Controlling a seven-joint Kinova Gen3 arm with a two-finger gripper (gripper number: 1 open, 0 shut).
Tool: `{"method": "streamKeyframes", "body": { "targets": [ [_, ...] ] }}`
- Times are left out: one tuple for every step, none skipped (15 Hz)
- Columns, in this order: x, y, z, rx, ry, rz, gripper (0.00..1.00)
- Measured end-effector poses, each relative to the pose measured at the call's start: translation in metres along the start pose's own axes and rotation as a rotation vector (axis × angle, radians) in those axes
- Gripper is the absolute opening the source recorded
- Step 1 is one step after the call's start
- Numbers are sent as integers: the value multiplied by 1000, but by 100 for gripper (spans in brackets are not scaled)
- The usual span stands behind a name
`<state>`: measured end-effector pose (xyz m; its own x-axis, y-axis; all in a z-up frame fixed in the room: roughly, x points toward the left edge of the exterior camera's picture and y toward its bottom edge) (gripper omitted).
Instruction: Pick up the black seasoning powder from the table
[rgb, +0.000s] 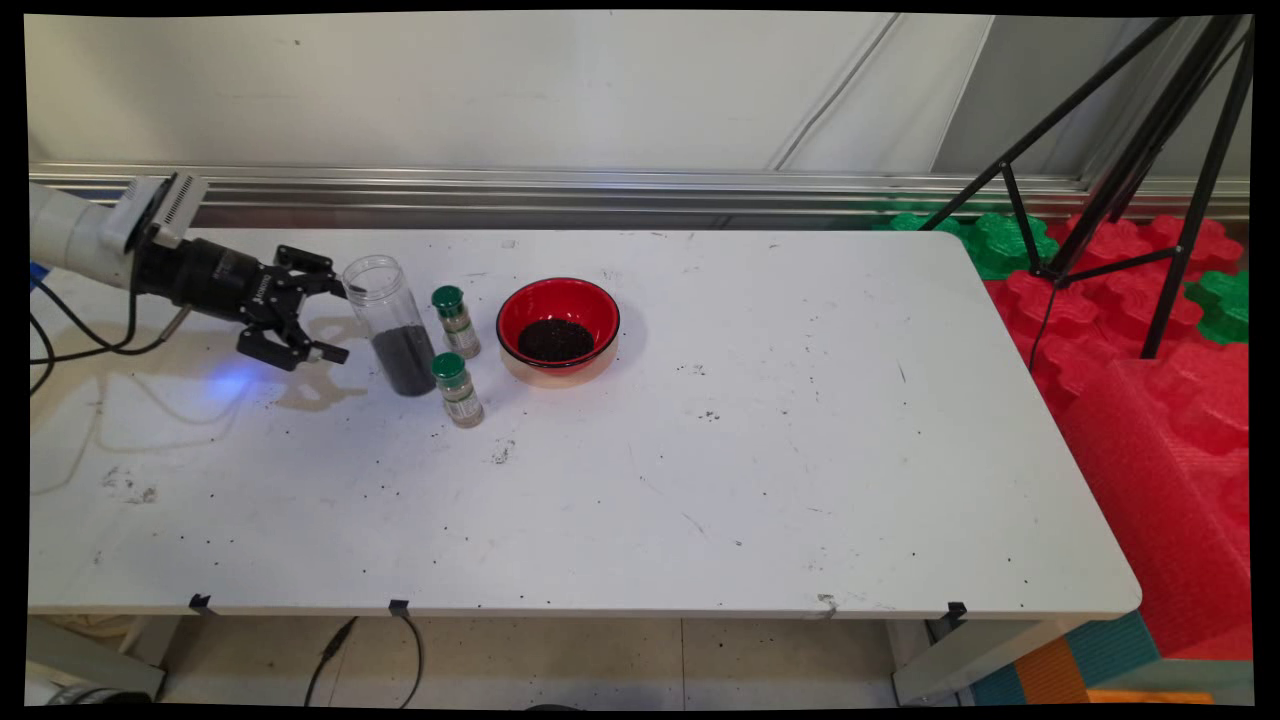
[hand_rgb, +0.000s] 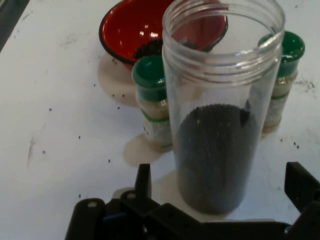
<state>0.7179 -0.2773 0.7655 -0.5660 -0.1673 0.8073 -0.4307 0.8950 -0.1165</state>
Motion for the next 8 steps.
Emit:
{"method": "streamKeyframes", "body": {
  "targets": [
    [-1, -1, 4, -2, 12, 1, 100],
    [-3, -1, 8, -5, 26, 1, 100],
    [-4, -1, 12, -8, 39, 0, 100],
    [-5, -1, 16, -10, 50, -1, 100],
    [-5, -1, 19, -13, 63, -2, 100],
    [-6, -1, 23, -16, 76, -5, 100],
    [-5, -1, 26, -19, 87, -7, 100],
    [-5, 0, 28, -22, 99, -9, 100]
  ]
}}
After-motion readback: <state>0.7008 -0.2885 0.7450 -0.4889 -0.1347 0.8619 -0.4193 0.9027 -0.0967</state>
